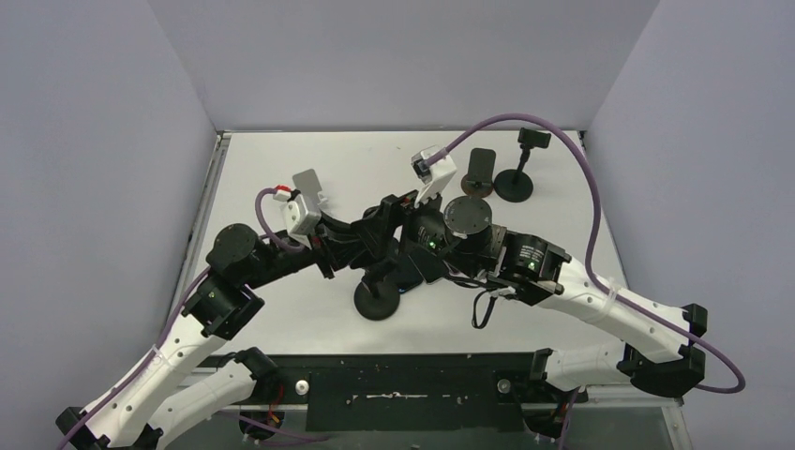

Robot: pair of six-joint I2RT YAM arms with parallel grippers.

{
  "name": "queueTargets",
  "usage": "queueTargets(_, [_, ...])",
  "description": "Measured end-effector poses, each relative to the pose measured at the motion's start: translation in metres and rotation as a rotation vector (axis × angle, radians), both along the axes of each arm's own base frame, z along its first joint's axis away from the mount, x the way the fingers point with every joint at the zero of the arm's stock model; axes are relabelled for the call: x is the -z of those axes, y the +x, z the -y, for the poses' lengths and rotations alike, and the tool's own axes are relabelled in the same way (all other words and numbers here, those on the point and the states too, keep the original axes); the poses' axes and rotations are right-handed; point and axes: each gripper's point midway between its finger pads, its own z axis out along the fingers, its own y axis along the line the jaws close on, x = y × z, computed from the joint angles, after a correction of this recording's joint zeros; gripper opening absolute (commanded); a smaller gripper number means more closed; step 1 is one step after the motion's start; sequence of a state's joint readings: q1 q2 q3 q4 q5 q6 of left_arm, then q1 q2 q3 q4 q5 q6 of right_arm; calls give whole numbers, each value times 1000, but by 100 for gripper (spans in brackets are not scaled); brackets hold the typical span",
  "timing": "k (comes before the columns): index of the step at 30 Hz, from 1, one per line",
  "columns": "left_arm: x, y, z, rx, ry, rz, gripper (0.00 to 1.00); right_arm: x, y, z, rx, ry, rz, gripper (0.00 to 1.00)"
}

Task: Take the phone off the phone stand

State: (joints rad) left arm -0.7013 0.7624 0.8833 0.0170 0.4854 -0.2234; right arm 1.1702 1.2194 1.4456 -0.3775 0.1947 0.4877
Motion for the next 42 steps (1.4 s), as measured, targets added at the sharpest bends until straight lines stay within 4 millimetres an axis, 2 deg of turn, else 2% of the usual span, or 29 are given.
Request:
queueTargets(1, [1, 2, -1, -11, 6, 1, 0, 1, 2, 0, 10, -4, -1, 3])
queueTargets(2, [2, 5, -2, -25, 13, 13, 0, 2, 4, 0, 22, -6, -6, 16])
queueTargets(4, [5, 7, -3, -38, 22, 8, 0, 4, 6, 0, 27, -12, -9, 55])
queueTargets(6, [5, 7, -3, -43, 22, 7, 0, 5, 6, -1, 22, -15, -6, 79])
queueTargets(8, [3, 7, -5, -48, 13, 10, 0, 2, 4, -2, 6, -10, 2, 97])
queueTargets(9, [2, 6, -5, -48, 7, 7, 0, -1, 1, -5, -15, 3, 8, 100])
queueTargets(12, [3, 3, -8, -54, -18, 0, 0, -6, -8, -6, -69, 28, 35, 100])
queueTargets(16, [1, 0, -11, -58, -63, -8, 0, -17, -20, 4, -122, 65, 84, 100])
queueTargets(20, [-11, -8, -14, -42, -138, -18, 0, -27, -41, 17, -214, 119, 174, 96])
queueTargets(23, [-24, -17, -18, -23, -217, -26, 0, -24, -61, 28, -301, 158, 233, 91])
queueTargets(26, [-39, -28, -21, 20, -302, -29, 0, -27, -80, 32, -393, 197, 279, 83])
queueTargets(32, [-72, -54, -26, 141, -445, -21, 0, -36, -107, 23, -553, 263, 339, 62])
queueTargets(35, [-86, -65, -29, 197, -498, -15, 0, -49, -116, 23, -600, 312, 376, 49])
queueTargets(36, [-90, -69, -30, 220, -514, -11, 0, -54, -119, 24, -614, 330, 386, 47])
queueTargets(37, [-94, -73, -31, 243, -528, -5, 0, -57, -122, 24, -627, 347, 394, 47])
queueTargets(40, [-101, -82, -32, 293, -552, 2, 0, -61, -127, 22, -655, 384, 403, 61])
queueTargets(42, [-103, -83, -32, 302, -564, 2, 0, -62, -130, 22, -666, 406, 404, 65])
